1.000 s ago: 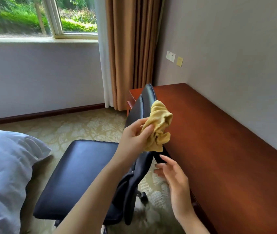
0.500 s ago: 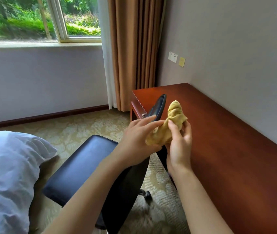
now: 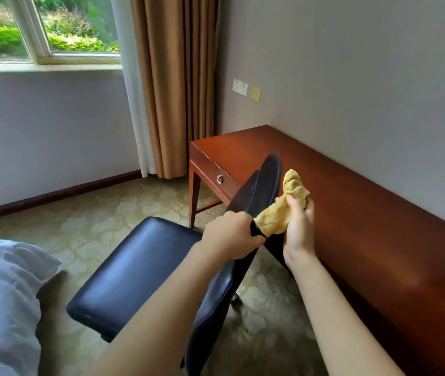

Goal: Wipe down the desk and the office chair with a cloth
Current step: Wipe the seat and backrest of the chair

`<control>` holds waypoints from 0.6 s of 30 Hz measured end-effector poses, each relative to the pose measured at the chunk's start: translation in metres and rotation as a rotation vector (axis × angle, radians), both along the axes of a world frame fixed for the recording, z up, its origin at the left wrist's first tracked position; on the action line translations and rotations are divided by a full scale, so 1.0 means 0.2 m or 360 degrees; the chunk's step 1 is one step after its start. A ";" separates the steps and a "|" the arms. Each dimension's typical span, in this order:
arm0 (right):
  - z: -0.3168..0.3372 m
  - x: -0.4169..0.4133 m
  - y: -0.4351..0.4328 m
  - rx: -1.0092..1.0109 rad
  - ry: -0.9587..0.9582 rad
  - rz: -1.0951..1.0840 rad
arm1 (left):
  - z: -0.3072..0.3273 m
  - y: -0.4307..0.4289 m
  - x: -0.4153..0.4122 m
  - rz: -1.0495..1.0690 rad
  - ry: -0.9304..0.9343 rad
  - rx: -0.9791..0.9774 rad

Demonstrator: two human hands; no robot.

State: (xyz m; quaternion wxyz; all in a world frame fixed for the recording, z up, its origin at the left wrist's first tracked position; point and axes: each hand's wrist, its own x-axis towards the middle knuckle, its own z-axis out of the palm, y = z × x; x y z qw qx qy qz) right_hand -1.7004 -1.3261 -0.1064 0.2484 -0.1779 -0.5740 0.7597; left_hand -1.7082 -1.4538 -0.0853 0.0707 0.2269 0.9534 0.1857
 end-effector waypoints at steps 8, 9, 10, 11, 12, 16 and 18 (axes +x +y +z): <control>-0.03 0.30 -0.39 0.0348 -0.0139 -0.0290 | -0.02 -0.39 0.13 -0.0320 -0.0114 0.0149; -0.03 0.35 -0.45 0.0453 -0.0171 -0.0303 | -0.02 -0.47 0.15 -0.0366 -0.0154 0.0167; -0.04 0.39 -0.50 0.0570 -0.0179 -0.0308 | -0.01 -0.53 0.16 -0.0413 -0.0190 0.0177; -0.04 0.44 -0.55 0.0701 -0.0180 -0.0314 | -0.01 -0.60 0.17 -0.0456 -0.0228 0.0185; -0.04 0.49 -0.60 0.0850 -0.0185 -0.0320 | -0.01 -0.67 0.18 -0.0500 -0.0268 0.0182; -0.01 0.62 -0.77 0.1565 -0.0268 -0.0162 | 0.00 -0.95 0.19 -0.0562 -0.0472 0.0160; 0.04 0.63 -0.86 0.1844 -0.0357 0.0039 | 0.01 -1.10 0.16 -0.0563 -0.0599 0.0191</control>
